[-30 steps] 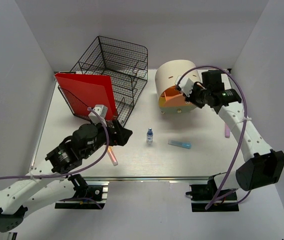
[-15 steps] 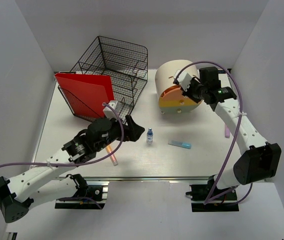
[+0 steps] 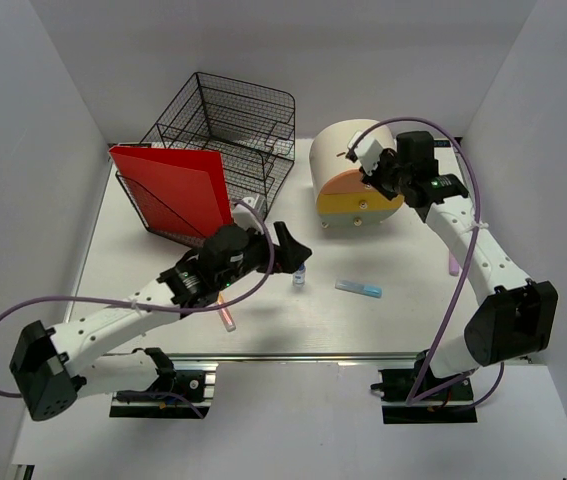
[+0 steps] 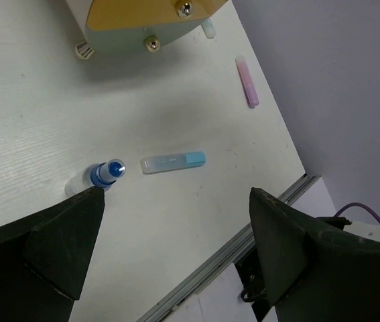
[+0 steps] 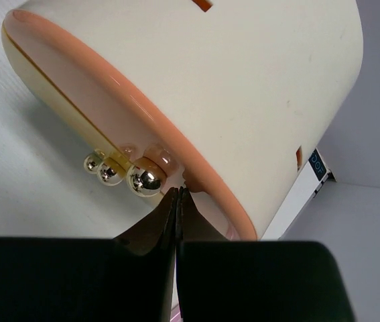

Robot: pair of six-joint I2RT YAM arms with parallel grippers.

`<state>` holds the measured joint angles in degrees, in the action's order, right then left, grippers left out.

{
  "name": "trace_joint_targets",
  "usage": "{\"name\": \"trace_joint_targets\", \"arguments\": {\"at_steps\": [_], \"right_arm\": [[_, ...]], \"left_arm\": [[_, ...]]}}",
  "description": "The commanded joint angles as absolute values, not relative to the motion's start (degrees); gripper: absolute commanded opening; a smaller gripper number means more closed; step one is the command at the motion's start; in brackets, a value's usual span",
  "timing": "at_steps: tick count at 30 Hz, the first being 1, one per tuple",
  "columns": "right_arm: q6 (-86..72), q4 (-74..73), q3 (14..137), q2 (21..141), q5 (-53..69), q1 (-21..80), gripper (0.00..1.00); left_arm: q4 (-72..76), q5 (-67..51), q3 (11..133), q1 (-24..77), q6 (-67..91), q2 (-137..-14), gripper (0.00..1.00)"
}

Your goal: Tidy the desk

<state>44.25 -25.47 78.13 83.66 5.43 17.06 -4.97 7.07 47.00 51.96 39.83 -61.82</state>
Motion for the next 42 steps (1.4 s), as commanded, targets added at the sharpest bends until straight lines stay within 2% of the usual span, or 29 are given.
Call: {"name": "trace_joint_targets", "arguments": {"at_steps": [1,7,8,9,10,12,13,14,16,17,18,20,21,23,24,27,29,31,34,38,42], "right_arm": [[43.9,-21.9,78.1,82.2,4.7,17.1,0.00],[36.9,-22.9,71.6,72.9,9.3,16.5,0.00],[34.3,-21.4,67.9,68.4,9.2,16.0,0.04],[31.4,-17.7,65.5,66.5,9.1,15.8,0.20],[25.8,-16.0,63.5,62.2,8.5,15.6,0.57],[21.7,-16.2,59.9,60.3,10.0,14.9,0.76],[19.6,-18.0,60.3,61.1,10.6,14.5,0.77],[15.2,-20.0,61.9,62.2,12.5,14.2,0.77],[11.5,-23.4,62.6,65.4,15.3,13.4,0.67],[7.4,-23.4,62.5,66.2,17.8,13.2,0.60],[5.3,-23.0,61.7,66.8,19.5,12.6,0.49],[0.6,-20.0,60.6,68.6,23.4,12.2,0.37],[-3.0,-18.7,59.3,68.9,24.2,11.9,0.29],[-6.7,-13.9,57.8,69.7,24.9,11.4,0.24],[-9.6,-12.7,56.4,69.8,24.8,11.3,0.25],[-14.6,-7.1,53.7,69.0,21.2,11.0,0.30],[-18.2,-4.2,52.9,68.7,19.0,10.9,0.35],[-20.4,-1.3,50.9,68.5,16.4,10.8,0.49],[-23.5,3.8,49.1,69.3,14.2,10.6,0.55],[-27.5,5.8,49.3,72.3,13.6,10.2,0.57],[-29.4,7.2,49.7,75.2,13.5,10.0,0.53]], "left_arm": [[-0.4,4.7,50.6,52.7,41.2,-66.0,0.98],[6.8,2.4,54.7,52.7,43.9,-75.5,0.98],[7.6,2.3,55.3,52.7,44.1,-77.0,0.97],[7.7,1.9,55.5,52.7,44.0,-77.3,0.97],[7.6,1.8,55.7,52.7,44.0,-77.5,0.94],[7.0,3.1,55.9,52.7,43.1,-76.0,0.89],[6.5,3.6,55.8,52.7,42.7,-75.2,0.83],[4.9,4.3,55.8,52.7,42.3,-72.7,0.73],[2.2,6.9,55.8,52.7,40.6,-69.7,0.58],[-1.5,7.8,55.7,52.7,40.3,-68.2,0.45],[-3.1,8.8,55.0,52.7,39.6,-64.9,0.41],[-7.7,11.3,53.7,52.7,39.1,-61.4,0.37],[-9.3,12.1,53.0,52.7,39.3,-59.4,0.40],[-13.4,14.0,49.9,52.7,39.4,-53.5,0.57],[-14.5,14.3,48.9,52.7,39.9,-51.4,0.76],[-18.5,16.3,44.2,52.7,40.9,-43.7,0.89],[-21.2,17.7,43.0,52.7,41.7,-39.2,0.90],[-22.8,18.1,41.4,52.7,42.3,-36.8,0.90],[-24.2,18.7,40.1,52.7,43.4,-33.5,0.90],[-25.1,18.8,39.0,52.7,44.6,-31.9,0.90],[-25.6,18.9,39.1,52.7,44.7,-31.5,0.90]]}}
